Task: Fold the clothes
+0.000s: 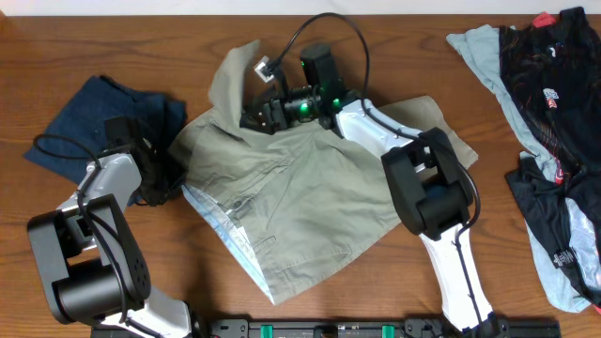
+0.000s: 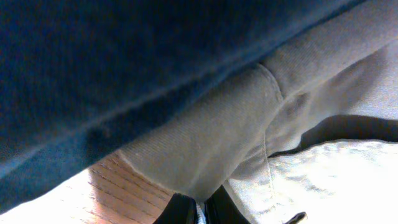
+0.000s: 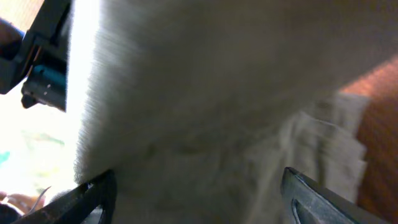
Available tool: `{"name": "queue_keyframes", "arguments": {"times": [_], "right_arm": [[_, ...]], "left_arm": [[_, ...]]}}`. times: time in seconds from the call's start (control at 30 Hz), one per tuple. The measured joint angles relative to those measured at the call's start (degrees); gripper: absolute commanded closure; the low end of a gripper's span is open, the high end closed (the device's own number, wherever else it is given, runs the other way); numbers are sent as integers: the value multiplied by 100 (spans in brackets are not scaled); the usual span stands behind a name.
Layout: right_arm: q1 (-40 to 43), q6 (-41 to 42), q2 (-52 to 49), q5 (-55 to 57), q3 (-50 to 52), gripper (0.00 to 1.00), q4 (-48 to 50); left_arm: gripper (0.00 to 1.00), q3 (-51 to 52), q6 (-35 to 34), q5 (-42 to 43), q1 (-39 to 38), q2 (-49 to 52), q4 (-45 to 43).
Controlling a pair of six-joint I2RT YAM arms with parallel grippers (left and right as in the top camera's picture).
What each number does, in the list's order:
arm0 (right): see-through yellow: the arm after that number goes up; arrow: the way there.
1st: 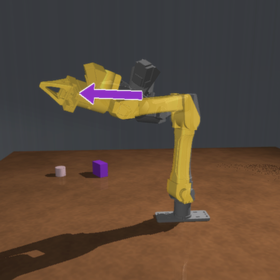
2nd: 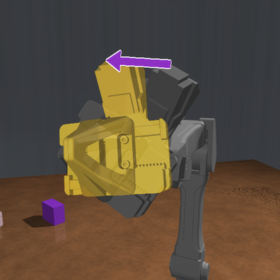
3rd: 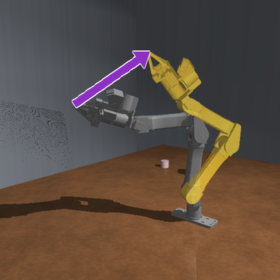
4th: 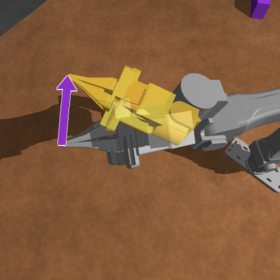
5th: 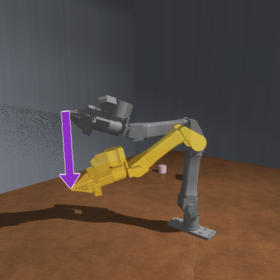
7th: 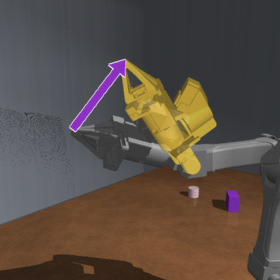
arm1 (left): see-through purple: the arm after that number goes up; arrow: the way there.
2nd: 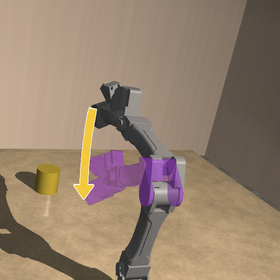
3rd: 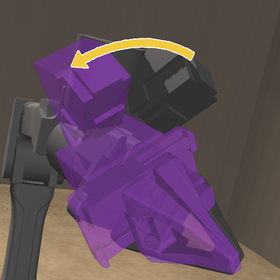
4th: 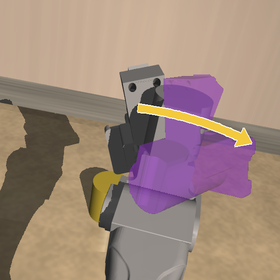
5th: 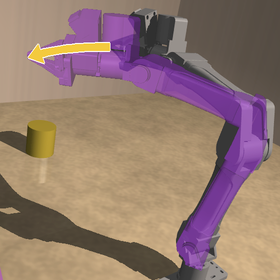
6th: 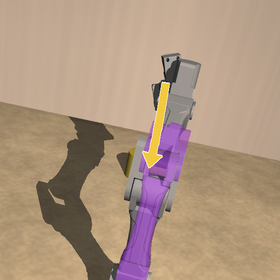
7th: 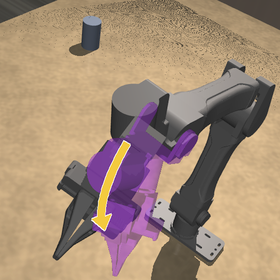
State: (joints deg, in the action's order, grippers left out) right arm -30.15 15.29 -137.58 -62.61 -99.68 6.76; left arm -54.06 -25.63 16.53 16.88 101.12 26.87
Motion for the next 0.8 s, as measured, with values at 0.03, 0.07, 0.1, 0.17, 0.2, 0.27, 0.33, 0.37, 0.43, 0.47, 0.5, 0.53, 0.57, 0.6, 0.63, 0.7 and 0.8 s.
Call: {"name": "queue_keyframes", "arguments": {"times": [0.03,0.07,0.1,0.17,0.2,0.27,0.33,0.37,0.43,0.47,0.5,0.53,0.57,0.6,0.63,0.7,0.8], "right_arm": [[-22,0,0,-72,0,17,4],[-50,-2,0,-190,0,16,-9],[-63,0,0,-319,0,16,-22],[-81,-9,0,-667,0,19,-168],[-81,-39,0,-866,0,20,-313],[-81,-101,0,-1097,0,22,-597],[-81,-133,0,-1121,0,21,-835],[-81,-149,0,-1082,0,21,-922],[-81,-173,0,-944,0,21,-986],[-79,-186,0,-850,0,21,-990],[-79,-192,0,-750,0,21,-990],[-79,-199,0,-610,0,21,-992],[-76,-208,0,-492,0,20,-997],[-74,-212,0,-372,0,21,-997],[-74,-212,0,-267,0,20,-997],[-74,-223,0,-98,0,19,-997],[-74,-273,0,297,-2,11,-1049]], "left_arm": [[93,0,0,0,0,0,0],[93,0,0,0,0,0,0],[93,0,0,0,0,0,0],[93,0,0,0,0,0,0],[92,0,0,0,0,0,0],[93,0,0,0,0,0,0],[93,0,0,0,0,0,0],[92,0,0,0,0,0,0],[93,0,0,0,0,0,0],[92,0,0,0,0,0,0],[93,0,0,0,0,0,0],[92,0,0,0,0,0,0],[93,0,0,0,0,0,0],[93,0,0,0,0,0,0],[92,0,0,0,0,0,0],[93,0,0,0,0,0,2],[93,0,0,0,0,0,0]]}}
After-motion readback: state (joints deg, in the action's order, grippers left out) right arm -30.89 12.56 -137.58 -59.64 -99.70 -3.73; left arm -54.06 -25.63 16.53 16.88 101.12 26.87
